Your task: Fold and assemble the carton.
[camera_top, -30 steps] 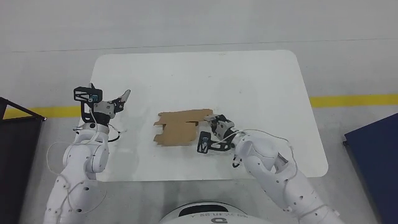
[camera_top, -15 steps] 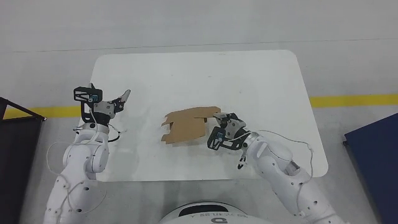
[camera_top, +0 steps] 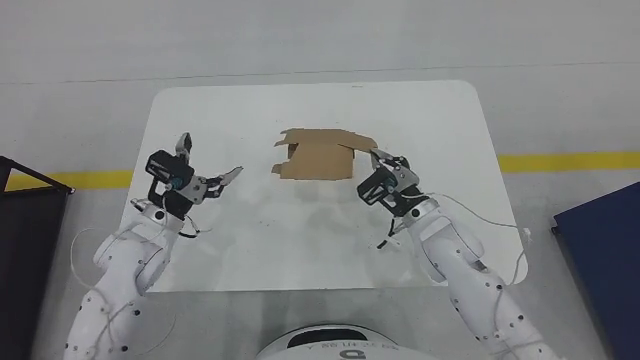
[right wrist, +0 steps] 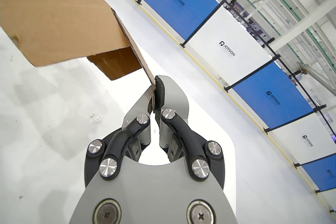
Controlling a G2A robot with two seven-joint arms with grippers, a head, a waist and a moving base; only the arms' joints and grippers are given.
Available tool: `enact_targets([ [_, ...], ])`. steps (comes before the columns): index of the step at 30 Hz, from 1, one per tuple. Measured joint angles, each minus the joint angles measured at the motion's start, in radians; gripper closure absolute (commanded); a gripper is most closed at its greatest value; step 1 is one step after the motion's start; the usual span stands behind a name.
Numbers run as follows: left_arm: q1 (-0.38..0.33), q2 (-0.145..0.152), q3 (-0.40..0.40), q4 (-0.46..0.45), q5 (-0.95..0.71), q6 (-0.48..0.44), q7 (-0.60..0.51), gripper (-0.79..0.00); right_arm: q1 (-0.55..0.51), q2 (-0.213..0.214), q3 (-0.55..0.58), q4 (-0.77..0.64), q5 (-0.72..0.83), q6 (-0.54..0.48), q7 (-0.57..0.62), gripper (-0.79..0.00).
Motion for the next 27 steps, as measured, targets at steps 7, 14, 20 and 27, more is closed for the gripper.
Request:
enact_targets([
  [7, 0.032, 0.003, 0.063, -0.050, 0.189, 0.023, 0.059, -0.785, 0.014, -0.010, 0.014, -0.012, 0.064, 0.041, 0.093, 0.000],
  [14, 0.016, -0.005, 0.164, -0.093, 0.452, 0.290, 0.135, -0.785, 0.030, -0.021, -0.023, -0.012, 0.018, 0.078, 0.156, 0.000],
  [20, -0.043, -0.022, 0.302, -0.058, 0.741, 0.533, 0.104, -0.785, 0.028, -0.028, -0.045, -0.026, 0.002, 0.091, 0.189, 0.000],
  [27, -0.104, -0.037, 0.395, -0.004, 0.907, 0.599, -0.001, -0.785, -0.018, -0.029, -0.039, -0.067, -0.035, 0.112, 0.191, 0.000],
])
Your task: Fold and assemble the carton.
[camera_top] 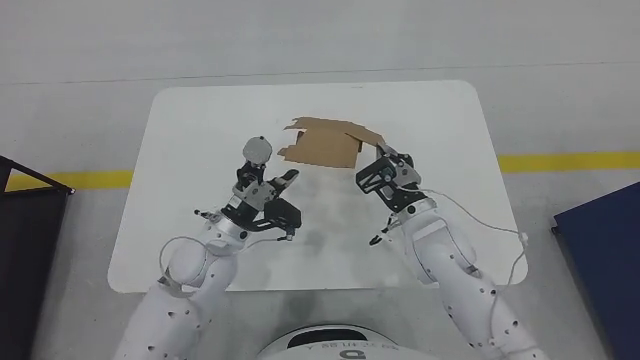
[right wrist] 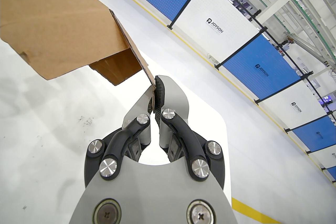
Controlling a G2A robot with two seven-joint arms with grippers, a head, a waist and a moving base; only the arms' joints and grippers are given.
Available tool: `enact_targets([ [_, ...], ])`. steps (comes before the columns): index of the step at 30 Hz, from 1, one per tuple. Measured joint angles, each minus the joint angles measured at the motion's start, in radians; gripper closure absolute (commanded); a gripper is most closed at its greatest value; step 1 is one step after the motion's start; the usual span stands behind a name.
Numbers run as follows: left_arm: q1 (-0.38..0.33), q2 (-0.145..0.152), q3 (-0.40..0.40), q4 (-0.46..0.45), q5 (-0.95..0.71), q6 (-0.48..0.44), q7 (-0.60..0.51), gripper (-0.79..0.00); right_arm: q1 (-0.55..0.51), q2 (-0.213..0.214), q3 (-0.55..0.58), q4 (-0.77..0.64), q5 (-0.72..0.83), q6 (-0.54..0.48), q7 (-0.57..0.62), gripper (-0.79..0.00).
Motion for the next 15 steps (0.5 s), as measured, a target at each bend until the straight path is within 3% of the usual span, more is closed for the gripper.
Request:
enact_targets([
  [7, -0.053, -0.013, 0.073, 0.058, 0.076, -0.005, -0.053, -0.785, -0.037, -0.001, 0.002, -0.023, -0.019, 0.002, -0.011, 0.000],
  [15, -0.085, -0.029, 0.146, 0.117, 0.194, 0.069, -0.100, -0.763, -0.049, -0.004, -0.007, -0.026, -0.047, -0.006, -0.014, 0.000],
])
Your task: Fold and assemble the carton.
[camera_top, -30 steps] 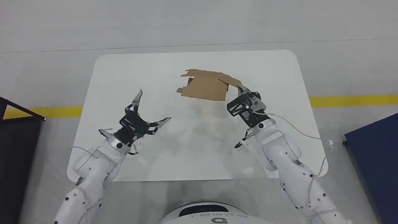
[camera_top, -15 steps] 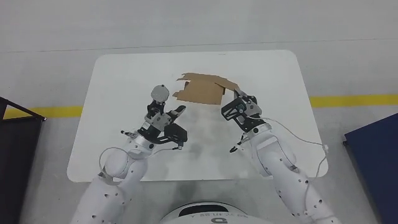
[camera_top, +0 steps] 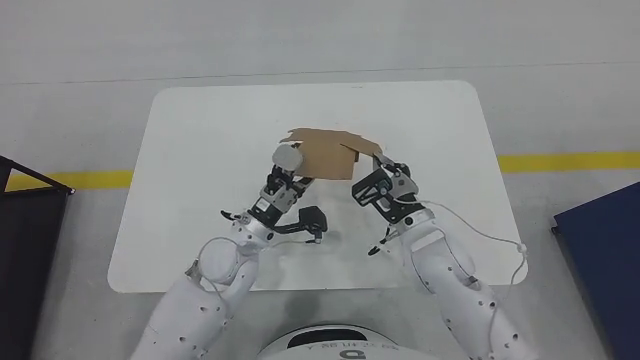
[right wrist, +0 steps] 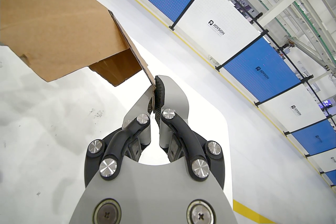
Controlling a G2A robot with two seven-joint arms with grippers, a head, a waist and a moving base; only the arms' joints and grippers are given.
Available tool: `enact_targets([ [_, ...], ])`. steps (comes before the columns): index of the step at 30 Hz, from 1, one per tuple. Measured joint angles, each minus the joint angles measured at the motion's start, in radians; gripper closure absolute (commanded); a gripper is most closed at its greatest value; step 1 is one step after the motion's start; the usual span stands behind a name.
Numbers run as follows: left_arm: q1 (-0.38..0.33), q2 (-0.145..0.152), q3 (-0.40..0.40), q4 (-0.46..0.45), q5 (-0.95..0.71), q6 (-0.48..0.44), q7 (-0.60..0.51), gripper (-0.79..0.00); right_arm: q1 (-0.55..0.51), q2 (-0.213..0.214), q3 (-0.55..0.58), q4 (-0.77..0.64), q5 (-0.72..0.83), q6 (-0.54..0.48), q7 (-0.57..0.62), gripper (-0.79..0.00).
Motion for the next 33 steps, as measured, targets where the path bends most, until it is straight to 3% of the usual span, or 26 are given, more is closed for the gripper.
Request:
enact_targets([
  [3, -0.005, -0.004, 0.014, 0.009, 0.008, 0.003, -0.016, -0.665, -0.003, -0.001, -0.003, -0.005, -0.015, -0.001, 0.002, 0.000],
  [6, -0.008, -0.007, 0.018, 0.016, 0.019, 0.005, -0.037, -0.400, -0.006, -0.002, -0.006, -0.011, -0.030, -0.004, 0.002, 0.000],
  [17, -0.010, -0.015, 0.020, 0.032, 0.037, 0.022, -0.079, -0.163, 0.001, -0.006, -0.021, -0.008, -0.080, -0.029, -0.002, 0.000],
  [20, -0.013, -0.017, 0.018, 0.035, 0.040, 0.022, -0.086, 0.000, 0.004, -0.008, -0.023, -0.005, -0.090, -0.032, -0.001, 0.000],
  [22, -0.016, -0.018, 0.017, 0.038, 0.038, 0.020, -0.089, 0.000, 0.006, -0.008, -0.023, -0.003, -0.097, -0.033, -0.005, 0.000],
  [23, -0.017, -0.019, 0.016, 0.039, 0.038, 0.019, -0.089, 0.000, 0.006, -0.009, -0.023, -0.003, -0.101, -0.033, -0.007, -0.225],
  [24, -0.019, -0.020, 0.016, 0.041, 0.036, 0.017, -0.090, 0.000, 0.006, -0.009, -0.023, -0.001, -0.104, -0.030, -0.011, -0.785],
  [29, -0.028, -0.023, 0.000, 0.047, -0.011, 0.006, -0.097, 0.000, 0.004, -0.011, -0.013, 0.006, -0.094, -0.011, -0.035, -0.785],
  [33, -0.036, -0.021, -0.057, 0.049, -0.130, -0.021, -0.093, 0.000, -0.015, -0.009, 0.033, 0.012, -0.051, 0.016, -0.083, -0.785],
])
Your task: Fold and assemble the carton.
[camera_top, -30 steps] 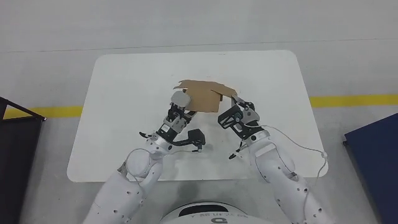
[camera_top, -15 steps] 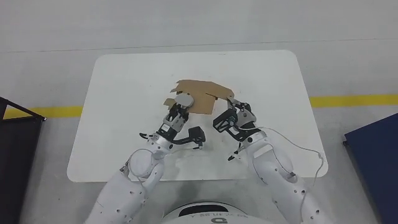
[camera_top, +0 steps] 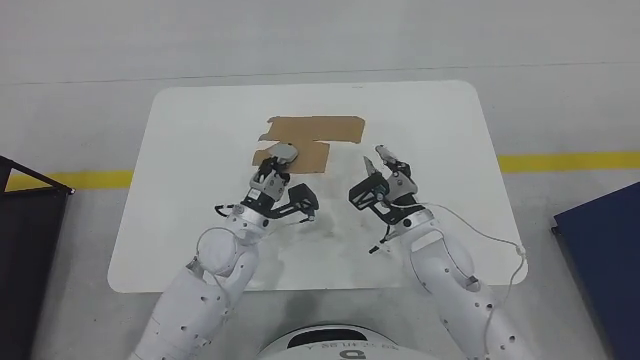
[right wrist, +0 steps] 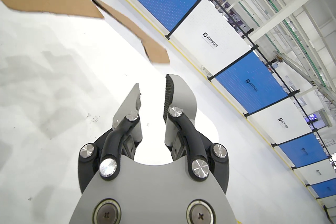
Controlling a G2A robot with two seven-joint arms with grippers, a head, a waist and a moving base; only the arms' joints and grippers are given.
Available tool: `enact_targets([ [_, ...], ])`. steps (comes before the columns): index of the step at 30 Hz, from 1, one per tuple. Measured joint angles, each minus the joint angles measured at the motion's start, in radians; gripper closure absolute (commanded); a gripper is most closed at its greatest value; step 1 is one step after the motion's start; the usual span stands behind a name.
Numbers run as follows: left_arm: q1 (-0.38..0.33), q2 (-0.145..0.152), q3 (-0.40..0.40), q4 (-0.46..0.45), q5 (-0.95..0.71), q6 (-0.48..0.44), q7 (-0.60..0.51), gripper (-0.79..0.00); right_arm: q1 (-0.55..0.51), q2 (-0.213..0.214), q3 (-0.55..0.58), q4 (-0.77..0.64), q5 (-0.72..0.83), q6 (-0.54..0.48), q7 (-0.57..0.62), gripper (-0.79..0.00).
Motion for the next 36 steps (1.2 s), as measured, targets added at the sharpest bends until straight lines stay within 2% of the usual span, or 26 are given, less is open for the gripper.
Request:
enact_targets([
  [3, -0.008, 0.004, -0.047, 0.017, -0.050, -0.021, 0.004, 0.000, -0.029, 0.004, 0.049, 0.001, 0.043, 0.026, -0.049, -0.785],
  [6, -0.009, 0.004, -0.048, 0.018, -0.052, -0.022, 0.003, 0.000, -0.049, 0.005, 0.078, 0.006, 0.085, 0.037, -0.077, -0.785],
  [14, -0.008, 0.003, -0.050, 0.015, -0.053, -0.020, 0.003, 0.000, -0.048, 0.005, 0.077, 0.006, 0.082, 0.036, -0.076, -0.785],
  [16, -0.001, 0.000, -0.072, -0.005, -0.113, -0.027, 0.010, 0.000, -0.048, 0.005, 0.077, 0.006, 0.082, 0.036, -0.076, -0.785],
  [17, 0.003, -0.002, -0.087, -0.021, -0.169, -0.044, 0.017, 0.000, -0.048, 0.005, 0.077, 0.006, 0.082, 0.036, -0.076, -0.785],
  [20, 0.024, -0.007, -0.147, -0.088, -0.496, -0.153, 0.075, 0.000, -0.048, 0.005, 0.077, 0.006, 0.082, 0.036, -0.076, -0.785],
  [23, 0.046, -0.009, -0.222, -0.112, -0.954, -0.341, 0.104, 0.000, -0.048, 0.005, 0.077, 0.006, 0.082, 0.036, -0.076, -0.785],
  [24, 0.048, -0.008, -0.250, -0.103, -1.120, -0.427, 0.091, 0.000, -0.048, 0.005, 0.077, 0.006, 0.082, 0.036, -0.076, -0.785],
  [27, 0.045, -0.004, -0.293, -0.070, -1.462, -0.617, 0.023, 0.000, -0.048, 0.005, 0.077, 0.006, 0.082, 0.036, -0.076, -0.785],
  [30, 0.034, 0.000, -0.301, -0.045, -1.694, -0.743, -0.064, 0.000, -0.048, 0.005, 0.077, 0.006, 0.082, 0.036, -0.076, -0.785],
  [32, 0.023, 0.004, -0.301, -0.035, -1.785, -0.802, -0.120, 0.000, -0.048, 0.005, 0.077, 0.006, 0.082, 0.036, -0.076, -0.785],
  [34, 0.012, 0.009, -0.310, -0.039, -1.819, -0.830, -0.177, 0.000, -0.048, 0.005, 0.077, 0.006, 0.082, 0.036, -0.076, -0.785],
  [36, 0.008, 0.012, -0.320, -0.048, -1.774, -0.823, -0.201, 0.000, -0.048, 0.005, 0.077, 0.006, 0.082, 0.036, -0.076, -0.785],
])
